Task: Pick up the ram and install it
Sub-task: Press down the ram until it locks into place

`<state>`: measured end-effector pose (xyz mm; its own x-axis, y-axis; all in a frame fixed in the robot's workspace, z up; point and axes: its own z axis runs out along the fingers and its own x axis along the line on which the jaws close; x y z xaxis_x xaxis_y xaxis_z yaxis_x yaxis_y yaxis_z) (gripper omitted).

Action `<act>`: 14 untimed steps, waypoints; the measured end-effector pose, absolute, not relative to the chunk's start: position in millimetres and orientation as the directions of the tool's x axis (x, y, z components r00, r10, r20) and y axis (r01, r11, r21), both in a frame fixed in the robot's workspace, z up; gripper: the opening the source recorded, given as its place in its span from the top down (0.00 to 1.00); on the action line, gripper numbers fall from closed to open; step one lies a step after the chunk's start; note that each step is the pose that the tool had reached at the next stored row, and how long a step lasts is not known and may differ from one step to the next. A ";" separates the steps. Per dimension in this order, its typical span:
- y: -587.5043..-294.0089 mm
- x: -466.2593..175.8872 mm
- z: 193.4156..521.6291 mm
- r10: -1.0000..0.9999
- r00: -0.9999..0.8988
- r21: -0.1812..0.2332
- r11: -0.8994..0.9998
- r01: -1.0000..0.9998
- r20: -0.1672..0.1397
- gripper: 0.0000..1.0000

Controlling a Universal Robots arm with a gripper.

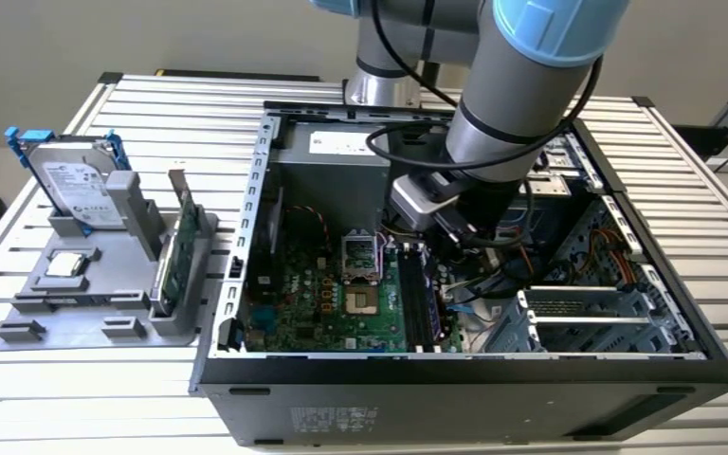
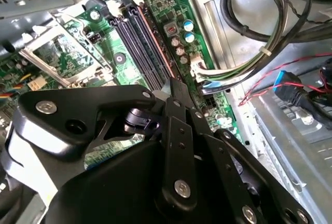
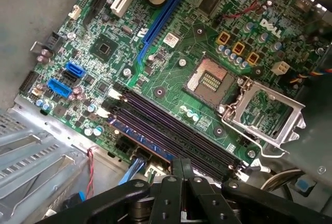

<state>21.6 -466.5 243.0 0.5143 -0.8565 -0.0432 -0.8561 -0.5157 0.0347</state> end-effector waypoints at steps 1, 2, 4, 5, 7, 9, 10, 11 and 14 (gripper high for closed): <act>-466.5 21.6 242.9 -0.860 0.509 0.035 -0.510 -0.859 -0.043 1.00; -466.4 21.7 242.9 -0.863 0.503 0.035 -0.504 -0.863 -0.043 1.00; -466.4 21.6 242.8 -0.870 0.492 0.035 -0.493 -0.869 -0.043 1.00; -466.4 21.6 242.8 -0.873 0.487 0.035 -0.488 -0.872 -0.043 1.00; -466.4 21.5 242.8 -0.880 0.473 0.035 -0.475 -0.879 -0.043 1.00; -466.5 21.6 242.7 -0.886 0.462 0.035 -0.464 -0.885 -0.043 1.00; -466.4 21.6 242.6 -0.888 0.457 0.035 -0.459 -0.888 -0.043 1.00; -466.4 21.6 242.5 -0.891 0.451 0.035 -0.453 -0.891 -0.043 1.00; -466.5 21.6 242.4 -0.900 0.433 0.035 -0.435 -0.900 -0.043 1.00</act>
